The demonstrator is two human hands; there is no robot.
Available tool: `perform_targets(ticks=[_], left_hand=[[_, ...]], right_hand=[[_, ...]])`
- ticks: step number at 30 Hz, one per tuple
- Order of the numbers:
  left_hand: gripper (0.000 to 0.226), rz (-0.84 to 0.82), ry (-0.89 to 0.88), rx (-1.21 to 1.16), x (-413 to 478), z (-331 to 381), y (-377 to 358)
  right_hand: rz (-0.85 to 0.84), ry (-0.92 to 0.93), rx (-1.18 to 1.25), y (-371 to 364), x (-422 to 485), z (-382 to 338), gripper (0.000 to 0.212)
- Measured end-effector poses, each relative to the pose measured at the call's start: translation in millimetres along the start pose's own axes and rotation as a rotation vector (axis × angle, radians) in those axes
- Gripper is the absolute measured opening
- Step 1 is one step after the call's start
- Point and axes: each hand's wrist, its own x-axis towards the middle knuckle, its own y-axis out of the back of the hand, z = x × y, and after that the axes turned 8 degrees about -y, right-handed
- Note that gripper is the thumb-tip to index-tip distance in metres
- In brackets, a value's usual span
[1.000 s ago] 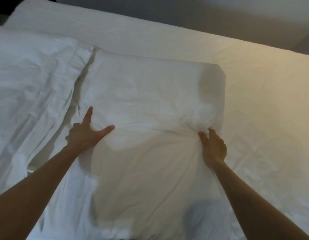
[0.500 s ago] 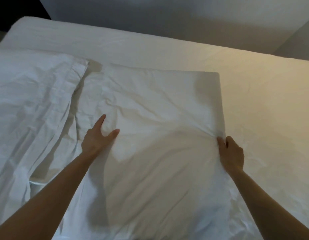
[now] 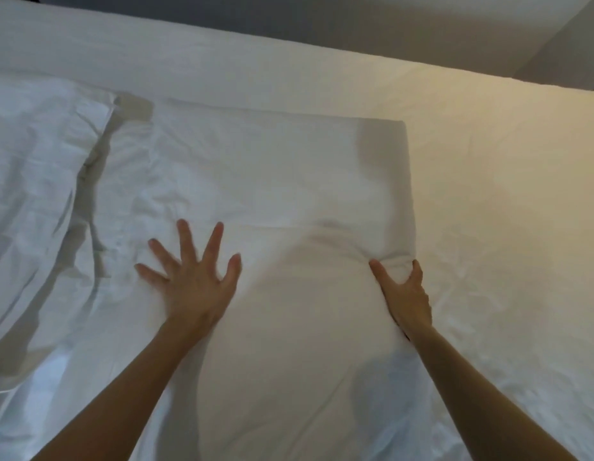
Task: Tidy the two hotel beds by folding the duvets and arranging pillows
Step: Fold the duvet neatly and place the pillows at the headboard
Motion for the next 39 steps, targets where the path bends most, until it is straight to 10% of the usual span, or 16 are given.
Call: perform_targets(ticks=[11,15,21,31,39], left_hand=[[0.072,-0.235,0.002,-0.122,22.4,-16.0,24.9],[0.108,-0.354,-0.011,-0.240,37.2,-35.3,49.9],[0.066,-0.297,-0.043,-0.532,5.4,-39.7,101.3],[0.064,-0.361,-0.329,-0.730,-107.8,-78.3,214.1],[0.067,-0.207,-0.505,-0.892,-227.0,-170.5,323.1]], right_hand=[[-0.058,-0.083,0.086,10.6,-5.5,-7.7,0.091],[-0.013,-0.033,0.072,21.4,-29.2,-17.0,0.085],[0.027,0.037,0.107,47.6,-77.3,-51.3,0.077],[-0.094,0.303,0.363,72.6,-250.1,-135.5,0.069],[-0.299,0.519,0.529,33.4,-453.3,-217.0,0.007]])
